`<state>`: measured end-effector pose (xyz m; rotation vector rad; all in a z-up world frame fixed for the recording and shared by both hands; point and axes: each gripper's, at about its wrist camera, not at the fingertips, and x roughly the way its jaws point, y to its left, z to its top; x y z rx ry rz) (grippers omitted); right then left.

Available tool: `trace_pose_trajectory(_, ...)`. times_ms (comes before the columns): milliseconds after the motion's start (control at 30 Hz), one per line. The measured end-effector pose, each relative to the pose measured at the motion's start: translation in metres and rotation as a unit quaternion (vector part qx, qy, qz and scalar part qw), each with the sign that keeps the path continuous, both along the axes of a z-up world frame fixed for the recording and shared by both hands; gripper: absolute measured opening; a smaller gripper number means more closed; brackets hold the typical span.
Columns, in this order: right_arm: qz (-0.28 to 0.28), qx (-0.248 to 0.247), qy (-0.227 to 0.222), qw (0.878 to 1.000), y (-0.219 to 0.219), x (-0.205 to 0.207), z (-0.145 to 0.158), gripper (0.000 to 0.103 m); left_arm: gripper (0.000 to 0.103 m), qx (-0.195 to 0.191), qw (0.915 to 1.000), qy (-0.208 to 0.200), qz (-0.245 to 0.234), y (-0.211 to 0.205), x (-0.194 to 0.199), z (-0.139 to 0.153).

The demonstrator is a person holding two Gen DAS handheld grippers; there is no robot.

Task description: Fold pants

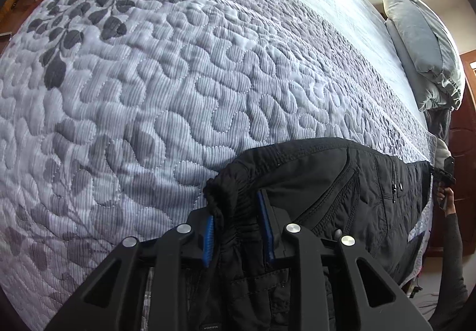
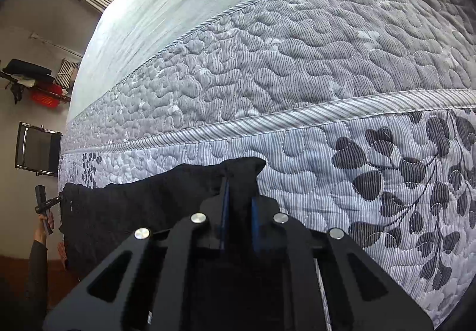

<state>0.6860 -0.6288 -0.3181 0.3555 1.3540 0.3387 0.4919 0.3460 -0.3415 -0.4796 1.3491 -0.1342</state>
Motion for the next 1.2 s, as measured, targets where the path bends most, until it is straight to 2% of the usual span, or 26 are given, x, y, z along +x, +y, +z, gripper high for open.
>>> trace_pose_trajectory(133, -0.019, -0.006, -0.021, 1.0, -0.014, -0.011, 0.019, 0.008, 0.019, 0.012, 0.9997, -0.019, 0.011, 0.0, -0.003, 0.012)
trace_pose_trajectory(167, -0.019, -0.009, -0.026, 0.999, -0.015, -0.014, 0.025, 0.008, 0.012, 0.021, 0.9993, -0.026, 0.016, 0.001, -0.005, 0.017)
trace_pose_trajectory(333, -0.026, -0.008, -0.057, 0.998, -0.018, -0.038, 0.055, 0.007, 0.012, 0.018, 0.9981, -0.055, 0.022, 0.001, -0.011, 0.04)
trace_pose_trajectory(767, -0.052, -0.017, -0.116, 0.992, -0.026, -0.112, 0.137, 0.007, 0.011, 0.007, 0.9918, -0.128, 0.003, -0.021, -0.041, 0.12)
trace_pose_trajectory(967, -0.058, -0.02, -0.137, 0.989, -0.029, -0.153, 0.157, 0.007, 0.011, 0.004, 0.9874, -0.158, -0.005, -0.026, -0.065, 0.156)
trace_pose_trajectory(1200, -0.066, -0.024, -0.162, 0.984, -0.032, -0.202, 0.164, 0.007, 0.011, 0.002, 0.9812, -0.192, -0.018, -0.037, -0.106, 0.182)
